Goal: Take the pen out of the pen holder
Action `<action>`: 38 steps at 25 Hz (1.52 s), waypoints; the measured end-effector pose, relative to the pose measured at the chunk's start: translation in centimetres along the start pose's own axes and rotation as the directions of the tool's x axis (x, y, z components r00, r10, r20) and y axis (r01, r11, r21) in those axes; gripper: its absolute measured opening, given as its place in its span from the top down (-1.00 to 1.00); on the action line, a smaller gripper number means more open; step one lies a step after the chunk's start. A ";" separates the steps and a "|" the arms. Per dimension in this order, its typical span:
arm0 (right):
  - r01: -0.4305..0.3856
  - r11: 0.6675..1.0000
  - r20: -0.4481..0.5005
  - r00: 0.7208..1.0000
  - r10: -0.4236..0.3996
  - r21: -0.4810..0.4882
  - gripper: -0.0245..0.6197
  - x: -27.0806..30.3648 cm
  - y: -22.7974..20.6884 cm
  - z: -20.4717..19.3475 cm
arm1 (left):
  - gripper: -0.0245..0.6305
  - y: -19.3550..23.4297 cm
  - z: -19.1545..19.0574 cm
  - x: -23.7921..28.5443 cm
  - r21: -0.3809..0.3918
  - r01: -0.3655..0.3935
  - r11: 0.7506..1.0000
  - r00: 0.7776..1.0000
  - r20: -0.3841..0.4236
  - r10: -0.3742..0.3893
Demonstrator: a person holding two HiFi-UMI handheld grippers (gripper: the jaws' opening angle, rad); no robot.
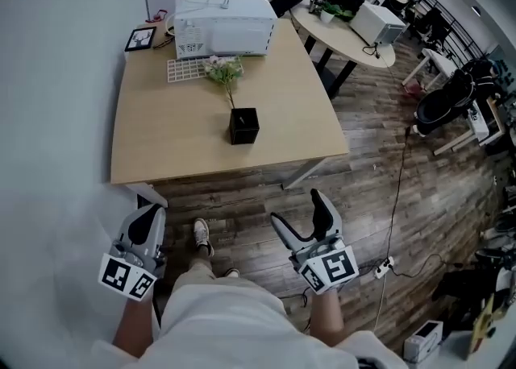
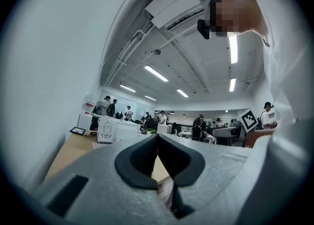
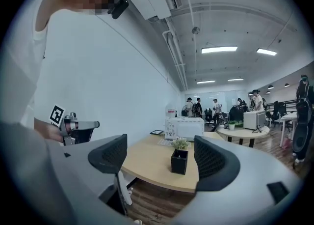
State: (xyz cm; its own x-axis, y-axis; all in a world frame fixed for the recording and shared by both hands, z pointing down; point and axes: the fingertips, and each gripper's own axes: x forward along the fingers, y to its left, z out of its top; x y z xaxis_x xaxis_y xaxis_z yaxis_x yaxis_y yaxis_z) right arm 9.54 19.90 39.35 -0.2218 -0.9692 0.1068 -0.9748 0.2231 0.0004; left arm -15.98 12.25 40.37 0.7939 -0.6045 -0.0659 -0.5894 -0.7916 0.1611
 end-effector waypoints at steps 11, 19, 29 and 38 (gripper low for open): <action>0.037 0.997 -0.087 0.995 -0.042 -0.060 -0.34 14.9 -5.0 1.8 | 0.89 11.8 0.1 13.2 -0.053 0.080 0.995 0.997 0.001 -0.080; 0.080 0.992 -0.165 0.982 -0.095 -0.099 -0.34 22.6 -6.3 1.1 | 0.89 18.1 -1.9 20.0 -0.158 0.149 0.976 0.988 -0.018 -0.154; 0.127 0.978 -0.233 0.959 -0.164 -0.164 -0.30 24.4 -10.1 0.4 | 0.89 17.9 -3.0 25.5 -0.209 0.203 0.956 0.977 -0.025 -0.213; 0.033 0.980 -0.217 0.973 -0.075 -0.195 -0.24 27.9 -13.7 0.6 | 0.89 15.5 -0.5 29.2 -0.120 0.214 0.969 0.976 -0.005 -0.216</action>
State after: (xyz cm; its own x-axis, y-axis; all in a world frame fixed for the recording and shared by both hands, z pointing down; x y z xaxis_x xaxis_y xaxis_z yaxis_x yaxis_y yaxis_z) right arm 16.68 -10.25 41.68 -0.1370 -0.9375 0.3199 -0.9581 0.2074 0.1976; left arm -1.80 -17.60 41.45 0.9034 -0.4185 -0.0938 -0.3834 -0.8860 0.2606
